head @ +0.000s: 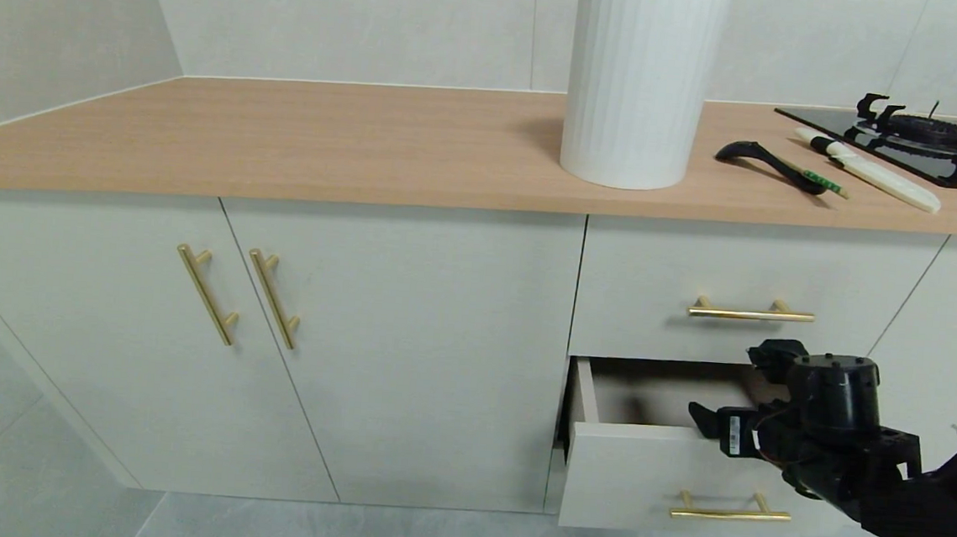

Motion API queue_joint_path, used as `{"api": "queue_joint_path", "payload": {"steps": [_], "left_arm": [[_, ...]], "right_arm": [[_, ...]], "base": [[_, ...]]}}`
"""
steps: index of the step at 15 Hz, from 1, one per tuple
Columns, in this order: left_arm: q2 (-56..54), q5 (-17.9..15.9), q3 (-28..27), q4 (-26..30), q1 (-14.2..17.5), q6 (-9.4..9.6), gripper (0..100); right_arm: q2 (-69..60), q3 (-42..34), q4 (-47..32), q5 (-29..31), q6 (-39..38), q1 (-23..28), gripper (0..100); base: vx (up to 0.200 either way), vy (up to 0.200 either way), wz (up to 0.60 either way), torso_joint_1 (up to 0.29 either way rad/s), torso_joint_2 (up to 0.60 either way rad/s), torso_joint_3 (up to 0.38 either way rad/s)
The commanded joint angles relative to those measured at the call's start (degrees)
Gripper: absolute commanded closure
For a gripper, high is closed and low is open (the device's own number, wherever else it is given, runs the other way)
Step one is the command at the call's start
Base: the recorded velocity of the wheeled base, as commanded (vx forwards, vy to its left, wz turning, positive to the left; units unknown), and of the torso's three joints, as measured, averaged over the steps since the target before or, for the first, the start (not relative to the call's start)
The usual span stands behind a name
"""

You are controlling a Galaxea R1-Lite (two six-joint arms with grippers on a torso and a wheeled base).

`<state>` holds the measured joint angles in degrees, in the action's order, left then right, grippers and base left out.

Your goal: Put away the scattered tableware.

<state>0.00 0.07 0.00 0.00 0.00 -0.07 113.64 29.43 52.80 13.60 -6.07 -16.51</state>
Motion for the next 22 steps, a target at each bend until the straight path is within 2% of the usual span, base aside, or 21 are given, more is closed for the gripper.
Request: {"api": "queue_joint_path", "payload": {"steps": [1, 9, 13, 22], "left_arm": [[0.0, 0.0, 0.0, 0.0, 0.0, -0.01, 0], [0.0, 0.0, 0.0, 0.0, 0.0, -0.01, 0], [0.0, 0.0, 0.0, 0.0, 0.0, -0.01, 0], [0.0, 0.0, 0.0, 0.0, 0.0, -0.01, 0]], "right_arm": [[-2.5, 0.1, -2.1, -0.1, 0.1, 0.0, 0], [-7.6, 1.4, -16.1, -1.3, 0.1, -0.2, 0], [-12.2, 3.7, -28.2, -4.9, 0.1, -0.2, 0], [-17.3, 9.7, -52.3, -6.0, 0.4, -0.5, 0]], "base": [[0.0, 0.0, 0.0, 0.0, 0.0, 0.0], [0.0, 0.0, 0.0, 0.0, 0.0, 0.0], [0.0, 0.0, 0.0, 0.0, 0.0, 0.0], [0.0, 0.0, 0.0, 0.0, 0.0, 0.0]]}}
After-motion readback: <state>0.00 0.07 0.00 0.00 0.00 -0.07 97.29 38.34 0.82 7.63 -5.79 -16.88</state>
